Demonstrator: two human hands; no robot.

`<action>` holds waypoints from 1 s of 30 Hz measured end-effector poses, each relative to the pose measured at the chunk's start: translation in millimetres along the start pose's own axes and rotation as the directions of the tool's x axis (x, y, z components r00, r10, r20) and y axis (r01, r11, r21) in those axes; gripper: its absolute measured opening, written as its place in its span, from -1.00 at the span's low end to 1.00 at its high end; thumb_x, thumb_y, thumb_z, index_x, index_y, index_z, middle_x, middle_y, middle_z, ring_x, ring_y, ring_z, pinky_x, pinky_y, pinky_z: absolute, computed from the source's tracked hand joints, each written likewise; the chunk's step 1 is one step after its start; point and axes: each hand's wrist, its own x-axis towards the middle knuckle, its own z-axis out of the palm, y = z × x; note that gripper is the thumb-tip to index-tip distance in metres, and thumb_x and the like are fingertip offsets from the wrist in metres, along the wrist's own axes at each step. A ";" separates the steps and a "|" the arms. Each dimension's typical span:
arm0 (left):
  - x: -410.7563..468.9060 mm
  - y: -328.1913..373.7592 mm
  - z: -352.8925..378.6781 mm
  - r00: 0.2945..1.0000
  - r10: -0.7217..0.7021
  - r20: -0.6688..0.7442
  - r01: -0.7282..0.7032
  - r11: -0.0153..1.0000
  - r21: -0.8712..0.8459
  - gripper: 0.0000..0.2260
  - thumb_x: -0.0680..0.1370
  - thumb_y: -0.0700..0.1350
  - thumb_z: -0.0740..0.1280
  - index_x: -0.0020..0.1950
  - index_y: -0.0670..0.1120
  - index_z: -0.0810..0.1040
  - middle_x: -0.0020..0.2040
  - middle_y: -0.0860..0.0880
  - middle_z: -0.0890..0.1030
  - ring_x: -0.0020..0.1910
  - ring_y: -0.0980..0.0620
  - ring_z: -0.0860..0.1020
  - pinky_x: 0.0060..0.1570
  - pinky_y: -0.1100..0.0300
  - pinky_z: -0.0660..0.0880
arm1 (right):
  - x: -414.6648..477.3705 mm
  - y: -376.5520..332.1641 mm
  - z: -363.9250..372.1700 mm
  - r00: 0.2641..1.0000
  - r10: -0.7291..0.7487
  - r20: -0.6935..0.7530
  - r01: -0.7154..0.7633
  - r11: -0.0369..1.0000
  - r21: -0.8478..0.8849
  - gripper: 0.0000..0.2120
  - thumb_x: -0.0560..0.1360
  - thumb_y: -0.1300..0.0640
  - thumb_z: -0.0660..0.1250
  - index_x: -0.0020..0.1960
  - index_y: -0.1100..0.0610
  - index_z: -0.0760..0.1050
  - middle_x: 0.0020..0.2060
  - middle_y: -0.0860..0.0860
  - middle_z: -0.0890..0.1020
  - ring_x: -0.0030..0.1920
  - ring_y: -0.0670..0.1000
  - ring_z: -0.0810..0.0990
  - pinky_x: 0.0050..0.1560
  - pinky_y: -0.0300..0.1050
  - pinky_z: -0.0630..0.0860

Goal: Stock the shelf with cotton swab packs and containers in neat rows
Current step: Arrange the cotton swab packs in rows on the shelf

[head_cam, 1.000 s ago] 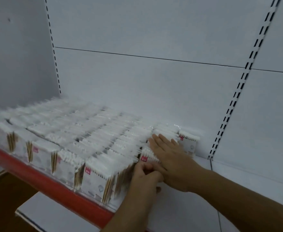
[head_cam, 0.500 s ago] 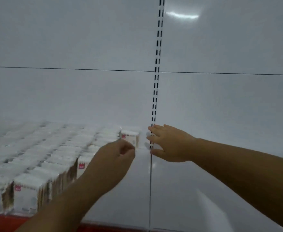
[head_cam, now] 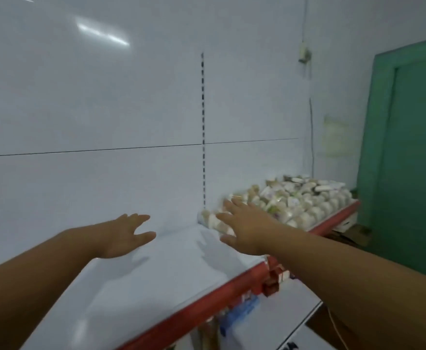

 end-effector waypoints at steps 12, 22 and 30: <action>181.4 207.8 -26.6 0.956 0.293 0.028 -0.293 0.956 0.002 -0.37 0.56 0.31 0.08 0.56 0.08 0.07 0.55 0.02 0.21 0.47 0.02 0.27 0.42 0.11 0.16 | -98.9 252.6 51.8 0.860 0.511 0.017 -0.506 0.846 0.166 -0.43 0.56 -0.15 0.17 0.51 -0.09 0.11 0.55 -0.03 0.03 0.52 0.02 0.07 0.46 0.00 0.14; 339.6 307.4 -36.3 0.887 0.460 0.048 -0.459 0.888 -0.031 -0.51 0.59 0.19 0.18 0.46 0.01 0.32 0.39 0.01 0.43 0.25 0.06 0.43 0.19 0.24 0.29 | -19.1 349.0 97.2 0.901 0.382 0.206 -0.427 0.867 0.259 -0.46 0.52 -0.13 0.29 0.45 -0.16 0.23 0.44 -0.09 0.32 0.38 -0.05 0.32 0.36 -0.16 0.27; 406.0 350.6 -17.5 0.848 0.515 0.122 -0.468 0.837 -0.285 -0.62 0.58 0.18 0.20 0.33 0.05 0.46 0.28 0.04 0.54 0.15 0.10 0.55 0.21 0.16 0.45 | 52.6 360.4 135.4 0.984 -0.145 0.103 0.104 0.937 0.333 -0.65 0.53 0.07 0.33 0.31 0.01 0.48 0.20 -0.03 0.56 0.14 -0.08 0.48 0.14 -0.33 0.33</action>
